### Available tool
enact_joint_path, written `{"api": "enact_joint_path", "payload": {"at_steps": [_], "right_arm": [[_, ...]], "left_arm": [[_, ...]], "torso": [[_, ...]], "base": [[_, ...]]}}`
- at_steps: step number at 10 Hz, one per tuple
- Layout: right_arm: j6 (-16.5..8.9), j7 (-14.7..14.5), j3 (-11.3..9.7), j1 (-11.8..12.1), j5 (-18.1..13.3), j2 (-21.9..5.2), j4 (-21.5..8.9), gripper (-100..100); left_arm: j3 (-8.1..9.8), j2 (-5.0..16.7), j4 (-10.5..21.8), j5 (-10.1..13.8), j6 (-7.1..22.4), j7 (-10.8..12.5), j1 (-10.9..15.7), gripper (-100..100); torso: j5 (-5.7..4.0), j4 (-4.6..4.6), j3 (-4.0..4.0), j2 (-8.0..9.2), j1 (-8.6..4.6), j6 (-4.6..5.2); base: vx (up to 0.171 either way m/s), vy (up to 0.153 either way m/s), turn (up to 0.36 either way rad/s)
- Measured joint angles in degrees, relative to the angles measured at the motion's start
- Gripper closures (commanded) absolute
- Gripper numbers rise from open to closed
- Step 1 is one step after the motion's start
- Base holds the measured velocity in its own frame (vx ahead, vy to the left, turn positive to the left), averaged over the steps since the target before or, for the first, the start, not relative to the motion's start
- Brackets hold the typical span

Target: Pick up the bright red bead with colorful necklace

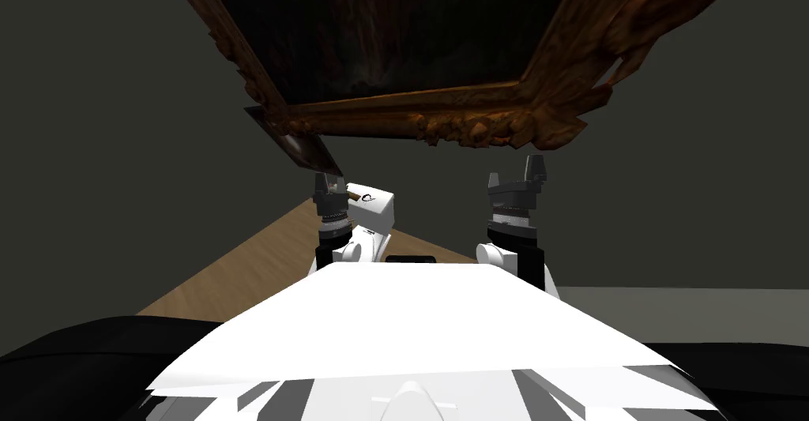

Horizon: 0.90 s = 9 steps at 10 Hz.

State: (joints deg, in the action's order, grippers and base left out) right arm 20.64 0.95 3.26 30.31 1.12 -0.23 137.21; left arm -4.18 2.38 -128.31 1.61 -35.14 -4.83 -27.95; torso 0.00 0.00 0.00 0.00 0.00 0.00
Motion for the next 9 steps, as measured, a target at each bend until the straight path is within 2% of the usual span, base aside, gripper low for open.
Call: {"api": "enact_joint_path", "payload": {"at_steps": [3, 5, 6, 8, 9], "right_arm": [[0.00, 0.00, 0.00, 0.00, 0.00, 0.00, 0.00, 0], [0.00, 0.00, 0.00, 0.00, 0.00, 0.00, 0.00, 0], [0.00, 0.00, 0.00, 0.00, 0.00, 0.00, 0.00, 0], [0.00, 0.00, 0.00, 0.00, 0.00, 0.00, 0.00, 0], [0.00, 0.00, 0.00, 0.00, 0.00, 0.00, 0.00, 0]], "left_arm": [[0.43, 3.85, -0.12, 2.78, 3.59, -0.31, -0.22, -100], [1.11, 7.05, -1.08, 5.68, 6.94, -0.33, -1.10, -100], [1.25, 7.72, -0.92, 6.37, 7.94, -0.36, -0.98, -100], [2.20, 10.82, -1.31, 9.44, 11.24, -0.32, -1.05, -100], [2.16, 11.53, -1.38, 10.17, 12.23, -0.38, -1.41, -100]], "torso": [[-0.01, 0.01, 0.02, 0.03, -0.03, 0.01], [-0.01, 0.01, 0.04, 0.06, -0.06, 0.00], [-0.01, 0.01, 0.02, 0.04, -0.04, 0.00], [-0.01, 0.01, 0.03, 0.06, -0.06, 0.01], [-0.01, 0.01, 0.04, 0.06, -0.05, 0.00]], "base": [[-0.010, -0.014, -0.053], [-0.012, -0.018, -0.042], [-0.011, -0.019, -0.046], [-0.016, -0.019, -0.053], [-0.013, -0.020, -0.041]]}}
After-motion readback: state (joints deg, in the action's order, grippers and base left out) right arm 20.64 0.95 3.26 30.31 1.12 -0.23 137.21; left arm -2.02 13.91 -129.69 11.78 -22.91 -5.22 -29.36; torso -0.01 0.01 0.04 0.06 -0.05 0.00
